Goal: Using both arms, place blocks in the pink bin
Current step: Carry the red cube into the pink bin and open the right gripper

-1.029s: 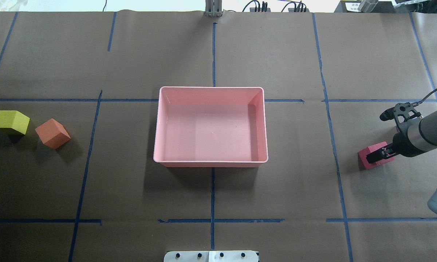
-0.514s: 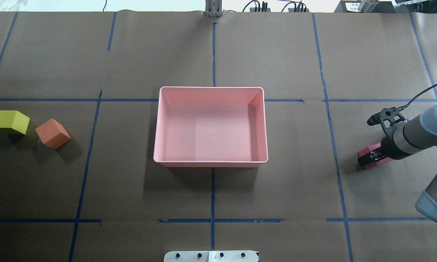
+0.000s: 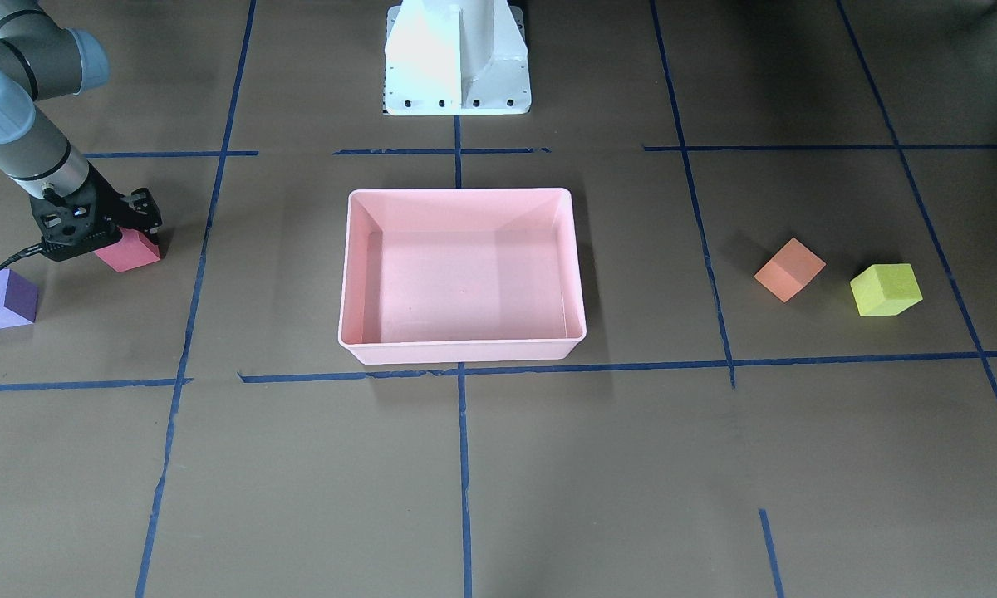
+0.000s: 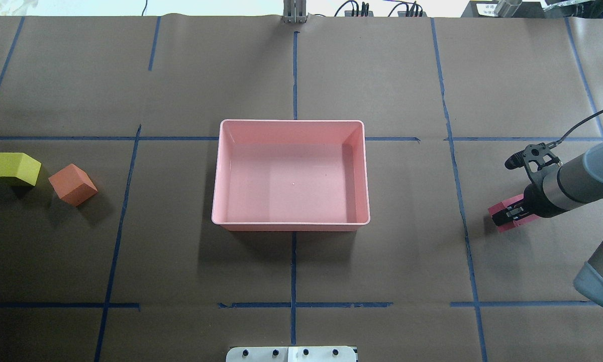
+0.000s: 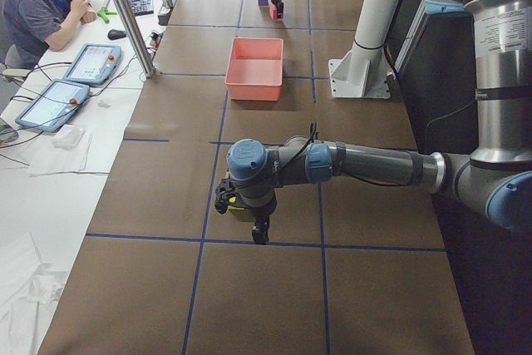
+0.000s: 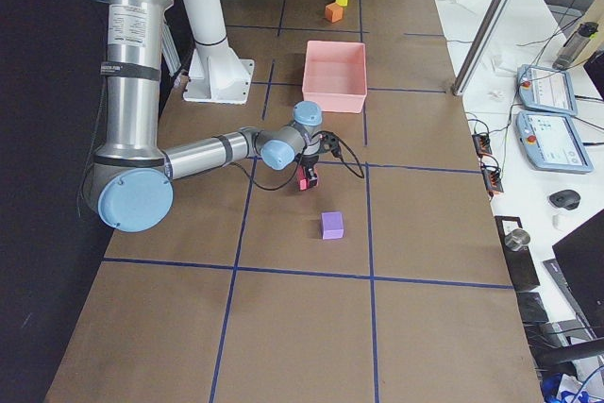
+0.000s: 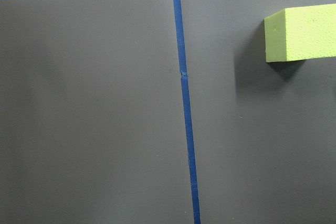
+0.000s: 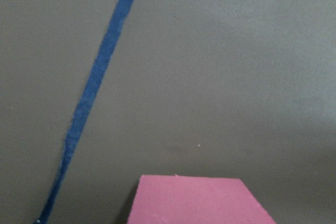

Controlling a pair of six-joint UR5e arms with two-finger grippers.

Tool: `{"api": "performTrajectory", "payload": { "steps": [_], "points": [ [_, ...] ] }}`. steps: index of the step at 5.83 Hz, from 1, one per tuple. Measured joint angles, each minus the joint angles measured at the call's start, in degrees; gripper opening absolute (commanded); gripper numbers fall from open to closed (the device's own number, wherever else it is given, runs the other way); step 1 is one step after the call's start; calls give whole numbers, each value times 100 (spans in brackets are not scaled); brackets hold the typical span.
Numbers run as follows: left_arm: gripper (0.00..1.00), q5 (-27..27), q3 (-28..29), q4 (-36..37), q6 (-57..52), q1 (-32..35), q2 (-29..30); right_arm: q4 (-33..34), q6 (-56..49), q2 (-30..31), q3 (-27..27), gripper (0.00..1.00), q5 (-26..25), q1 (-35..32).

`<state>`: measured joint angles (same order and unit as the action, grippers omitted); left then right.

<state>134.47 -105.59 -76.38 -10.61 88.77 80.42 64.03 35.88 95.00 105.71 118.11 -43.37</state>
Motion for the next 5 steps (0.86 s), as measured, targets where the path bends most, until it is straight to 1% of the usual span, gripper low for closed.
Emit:
{"api": "performTrajectory", "payload": {
  "steps": [1, 2, 4, 5],
  "points": [
    [100, 0, -1, 0, -2, 0, 0, 73, 257, -193, 110, 33, 1, -32],
    [100, 0, -4, -3, -2, -3, 0, 456, 677, -735, 138, 34, 1, -43],
    [100, 0, -6, -8, -2, -16, 0, 2323, 1627, -2526, 144, 35, -14, 20],
    [100, 0, -6, -9, -2, -25, 0, 2877, 2164, -3198, 118, 35, -30, 153]
  ]
}}
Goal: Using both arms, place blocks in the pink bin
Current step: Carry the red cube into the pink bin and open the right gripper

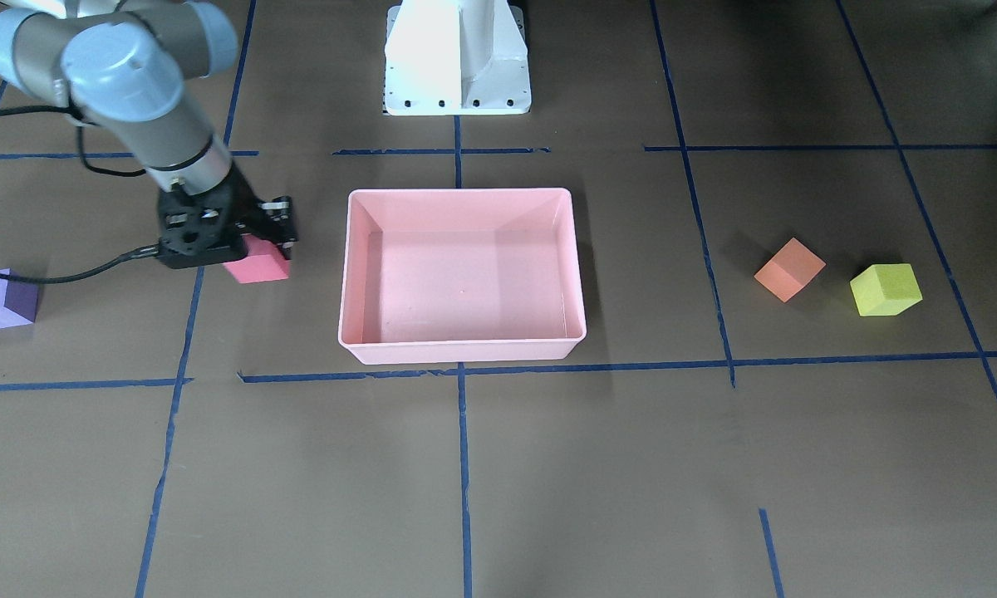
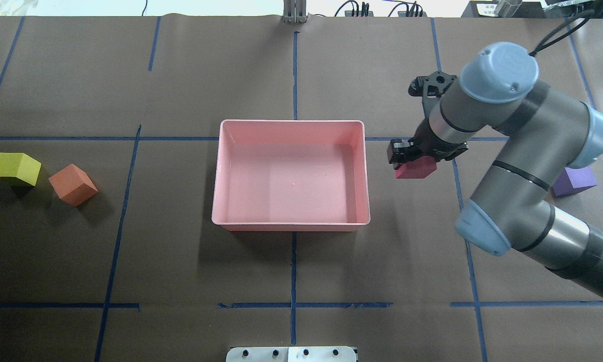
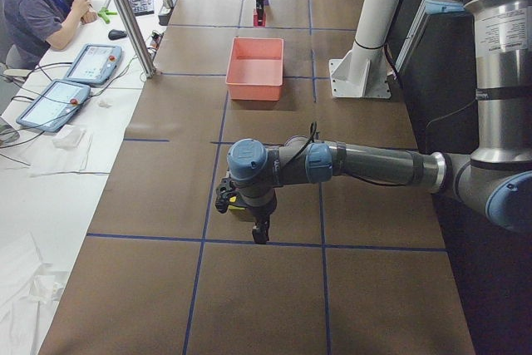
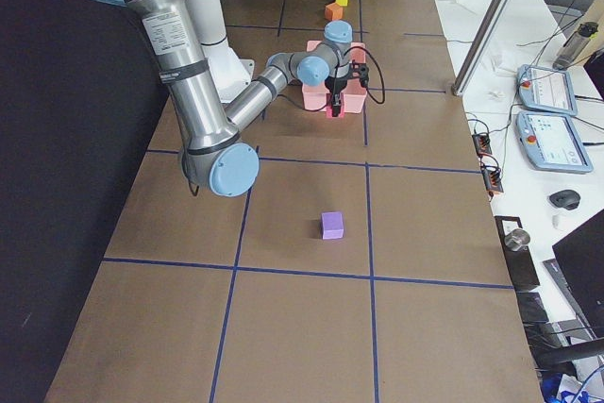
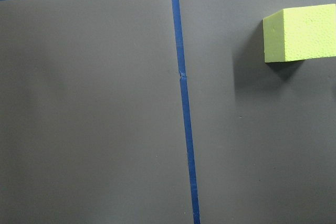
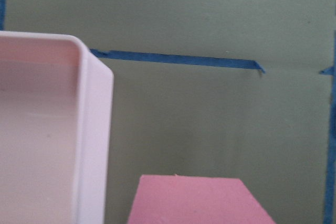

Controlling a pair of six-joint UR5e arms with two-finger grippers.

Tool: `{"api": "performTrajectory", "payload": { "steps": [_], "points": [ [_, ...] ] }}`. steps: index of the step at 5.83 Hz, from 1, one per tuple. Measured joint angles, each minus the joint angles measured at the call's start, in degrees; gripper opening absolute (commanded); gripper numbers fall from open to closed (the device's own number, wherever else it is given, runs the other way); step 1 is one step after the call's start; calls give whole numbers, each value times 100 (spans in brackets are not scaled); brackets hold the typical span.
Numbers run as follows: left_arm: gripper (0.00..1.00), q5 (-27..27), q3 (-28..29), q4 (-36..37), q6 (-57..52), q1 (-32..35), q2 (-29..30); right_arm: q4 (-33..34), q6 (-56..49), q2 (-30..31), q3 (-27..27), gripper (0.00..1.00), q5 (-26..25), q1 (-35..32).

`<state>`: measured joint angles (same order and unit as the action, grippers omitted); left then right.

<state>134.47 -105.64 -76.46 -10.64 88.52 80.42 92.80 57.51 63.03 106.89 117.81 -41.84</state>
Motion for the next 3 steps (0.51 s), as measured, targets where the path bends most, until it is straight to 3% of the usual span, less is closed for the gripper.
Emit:
{"api": "performTrajectory", "payload": {
  "steps": [2, 3],
  "points": [
    [100, 0, 0, 0, 0, -12, 0, 303, 1087, -992, -285, 36, -235, 430],
    [100, 0, 0, 0, 0, -16, 0, 347, 1436, -1384, -560, 47, -546, 705]
  ]
}}
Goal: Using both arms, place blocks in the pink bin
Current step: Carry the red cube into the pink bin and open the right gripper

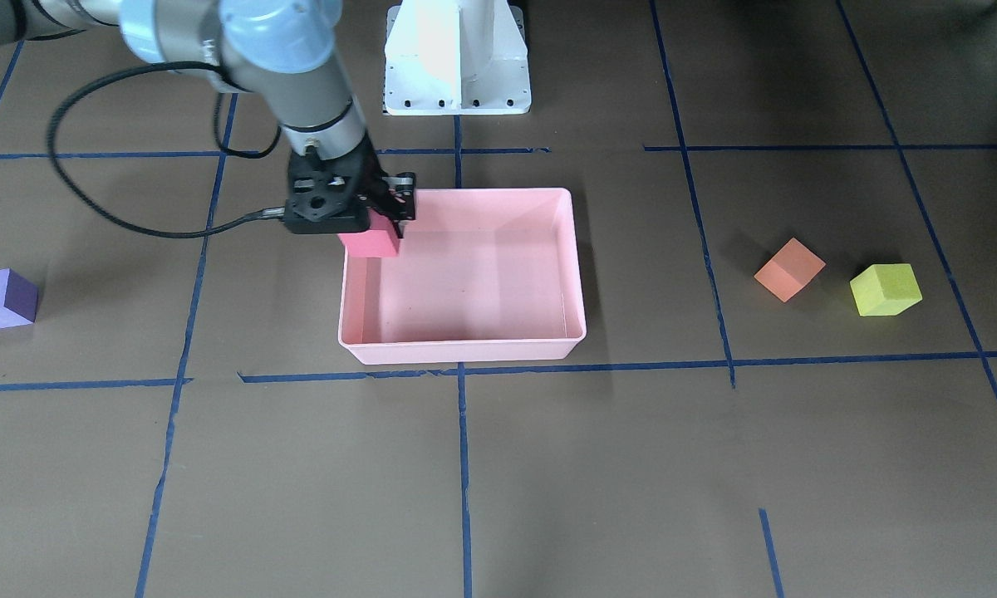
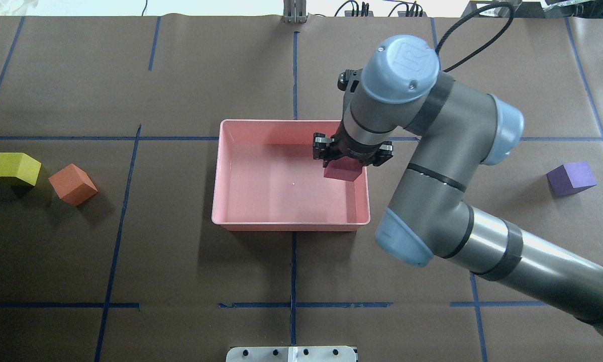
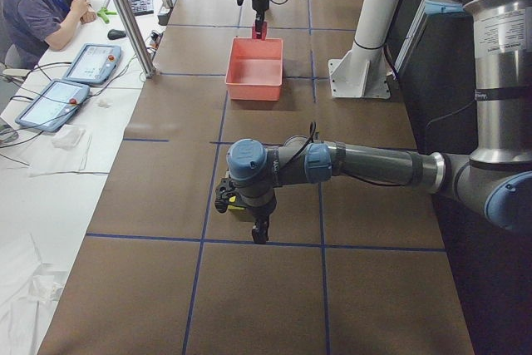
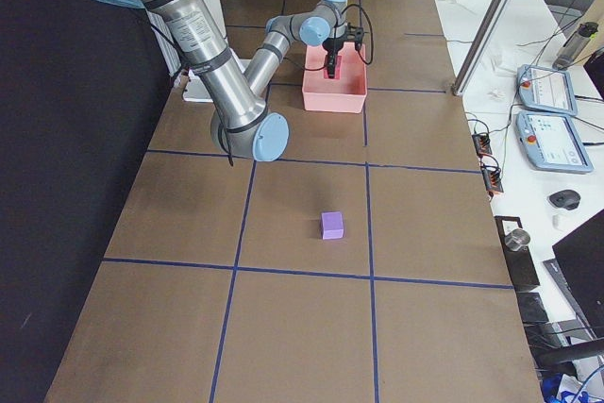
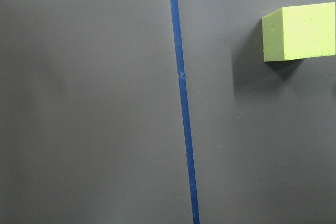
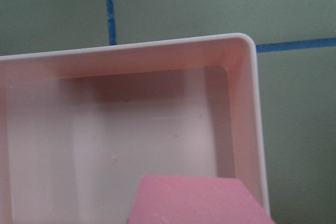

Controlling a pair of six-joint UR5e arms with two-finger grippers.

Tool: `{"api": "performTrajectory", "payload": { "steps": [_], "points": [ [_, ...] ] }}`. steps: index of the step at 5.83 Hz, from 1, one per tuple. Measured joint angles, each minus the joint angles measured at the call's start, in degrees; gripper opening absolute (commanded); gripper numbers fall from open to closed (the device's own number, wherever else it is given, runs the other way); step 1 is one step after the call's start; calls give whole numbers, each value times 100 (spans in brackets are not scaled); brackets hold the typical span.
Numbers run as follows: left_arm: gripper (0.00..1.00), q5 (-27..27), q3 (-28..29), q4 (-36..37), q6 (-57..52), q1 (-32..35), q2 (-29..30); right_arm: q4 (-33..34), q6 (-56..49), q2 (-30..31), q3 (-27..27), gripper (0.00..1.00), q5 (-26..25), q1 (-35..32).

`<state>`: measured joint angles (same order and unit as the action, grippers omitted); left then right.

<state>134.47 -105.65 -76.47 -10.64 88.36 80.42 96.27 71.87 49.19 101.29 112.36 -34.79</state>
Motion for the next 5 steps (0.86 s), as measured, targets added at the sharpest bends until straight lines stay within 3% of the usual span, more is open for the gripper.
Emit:
{"api": "performTrajectory", "payload": {
  "steps": [1, 2, 5],
  "points": [
    [100, 0, 0, 0, 0, -2, 0, 22, 256, -293, -247, 99, -283, 253],
    [100, 0, 2, 0, 0, -19, 0, 32, 439, -465, -430, 100, -500, 426],
    [100, -2, 1, -15, -20, -59, 2, 329, 346, -446, -321, 100, -588, 494]
  ]
}}
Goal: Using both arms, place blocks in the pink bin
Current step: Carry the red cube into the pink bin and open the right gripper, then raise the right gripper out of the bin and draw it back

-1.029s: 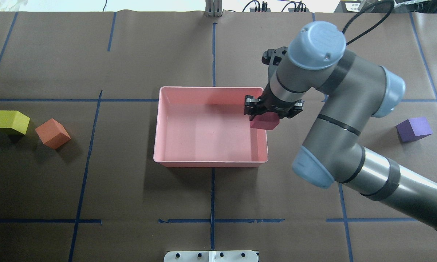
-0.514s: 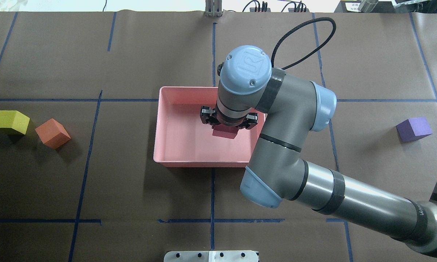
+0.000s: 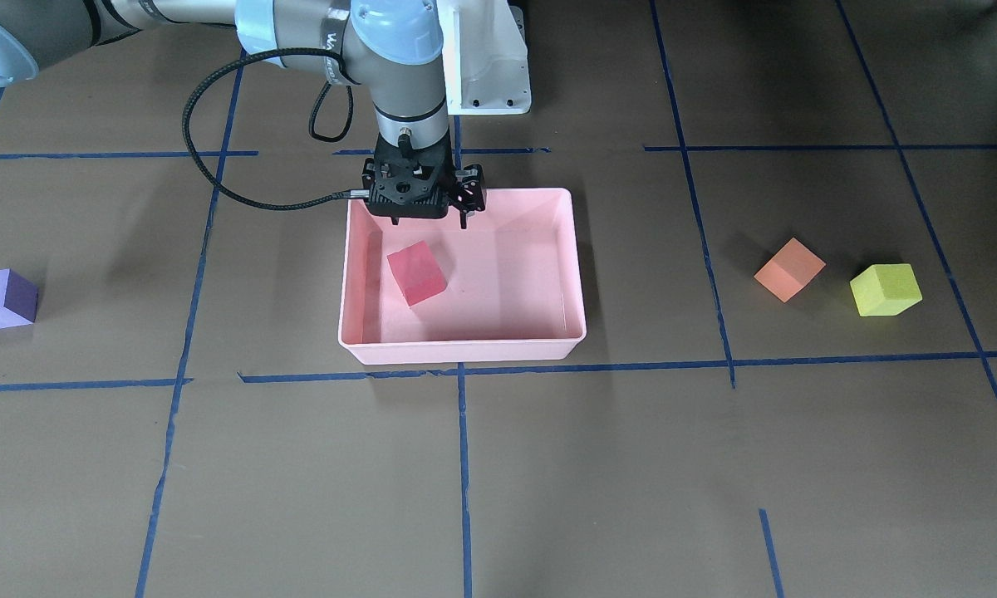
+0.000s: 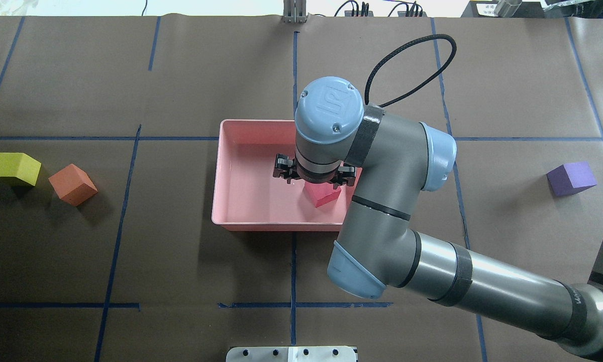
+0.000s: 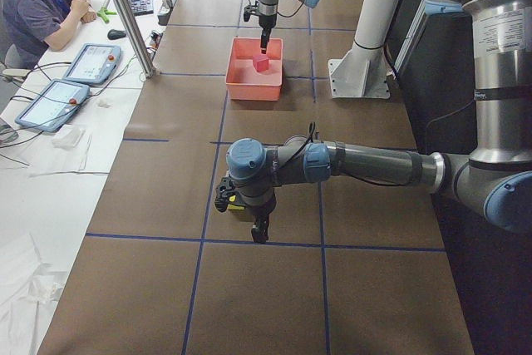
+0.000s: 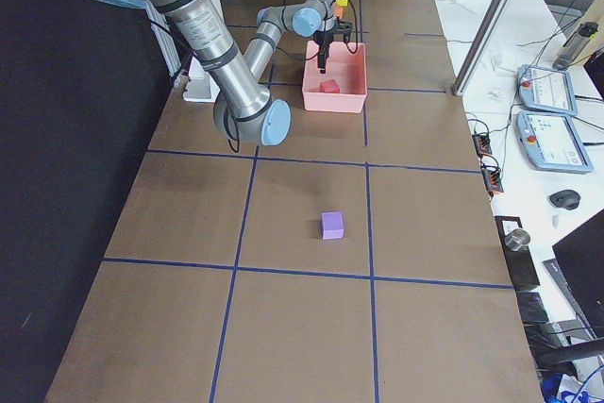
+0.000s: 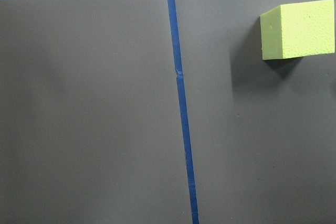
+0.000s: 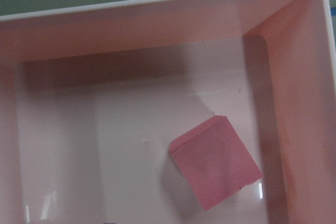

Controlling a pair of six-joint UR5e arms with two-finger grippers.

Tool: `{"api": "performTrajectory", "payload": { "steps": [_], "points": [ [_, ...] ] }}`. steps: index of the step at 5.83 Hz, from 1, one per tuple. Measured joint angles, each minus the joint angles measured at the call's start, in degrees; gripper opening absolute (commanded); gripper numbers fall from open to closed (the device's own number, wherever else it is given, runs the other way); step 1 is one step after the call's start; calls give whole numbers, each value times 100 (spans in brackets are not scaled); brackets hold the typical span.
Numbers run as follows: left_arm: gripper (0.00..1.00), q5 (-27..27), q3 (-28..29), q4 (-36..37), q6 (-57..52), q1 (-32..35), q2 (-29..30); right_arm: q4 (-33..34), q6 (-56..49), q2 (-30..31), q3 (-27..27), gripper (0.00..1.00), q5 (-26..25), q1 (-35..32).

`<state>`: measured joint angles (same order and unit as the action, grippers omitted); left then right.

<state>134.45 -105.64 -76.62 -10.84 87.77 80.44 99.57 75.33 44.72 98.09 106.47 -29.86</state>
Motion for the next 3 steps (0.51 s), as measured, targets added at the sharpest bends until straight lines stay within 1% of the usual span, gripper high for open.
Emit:
{"api": "performTrajectory", "payload": {
  "steps": [1, 2, 3],
  "points": [
    [100, -7, 7, -2, 8, -20, 59, 35, -231, 1, 13, 100, 48, -119],
    [100, -21, 60, -3, 28, -52, 343, 129, -641, 29, 23, 100, 275, -439],
    [100, -25, 179, -29, 35, -136, 762, 329, -1294, 106, 37, 100, 636, -869]
  ]
}}
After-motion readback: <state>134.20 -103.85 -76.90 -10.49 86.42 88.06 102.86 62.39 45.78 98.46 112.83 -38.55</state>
